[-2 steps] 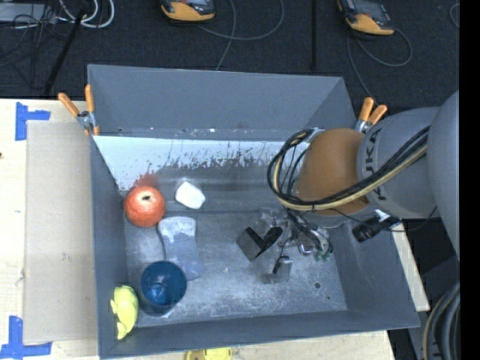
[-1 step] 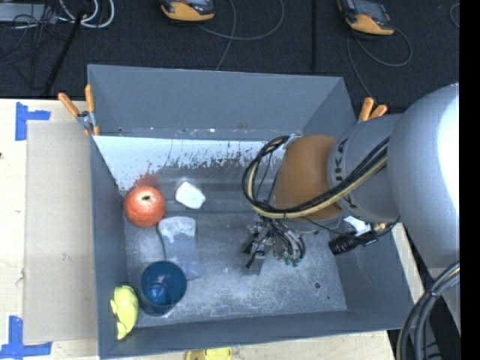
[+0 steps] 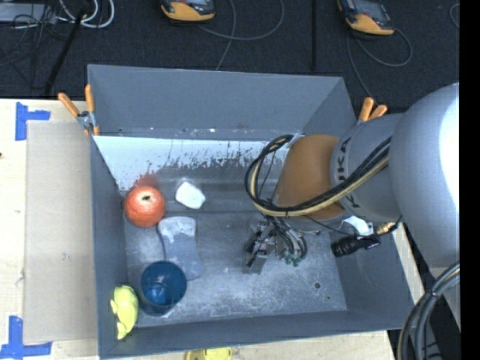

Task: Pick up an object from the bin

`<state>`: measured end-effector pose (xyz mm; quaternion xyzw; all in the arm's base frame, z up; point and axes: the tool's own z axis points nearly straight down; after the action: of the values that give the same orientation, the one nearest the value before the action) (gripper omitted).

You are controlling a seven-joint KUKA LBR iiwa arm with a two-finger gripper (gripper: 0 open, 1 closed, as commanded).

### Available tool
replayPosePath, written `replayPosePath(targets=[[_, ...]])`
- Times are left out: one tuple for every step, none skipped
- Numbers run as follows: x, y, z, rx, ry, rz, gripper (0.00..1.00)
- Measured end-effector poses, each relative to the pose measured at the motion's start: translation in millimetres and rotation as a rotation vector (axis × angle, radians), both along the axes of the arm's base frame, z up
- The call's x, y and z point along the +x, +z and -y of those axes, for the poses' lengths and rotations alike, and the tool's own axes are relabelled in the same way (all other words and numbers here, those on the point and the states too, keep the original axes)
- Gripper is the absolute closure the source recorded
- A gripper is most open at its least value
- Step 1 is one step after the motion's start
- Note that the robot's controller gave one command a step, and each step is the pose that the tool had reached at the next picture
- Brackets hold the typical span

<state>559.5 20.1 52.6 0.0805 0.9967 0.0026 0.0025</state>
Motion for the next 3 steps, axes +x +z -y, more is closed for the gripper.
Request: replayPosePath(targets=[[-0.7, 39.6, 15.2, -0.004, -0.008, -0.014, 1.0], [0.5, 72.6, 25.2, -0.005, 0.029, 0.001, 1.0], [14.1, 188.4, 30.5, -0.005, 0.119, -0.003, 1.0]])
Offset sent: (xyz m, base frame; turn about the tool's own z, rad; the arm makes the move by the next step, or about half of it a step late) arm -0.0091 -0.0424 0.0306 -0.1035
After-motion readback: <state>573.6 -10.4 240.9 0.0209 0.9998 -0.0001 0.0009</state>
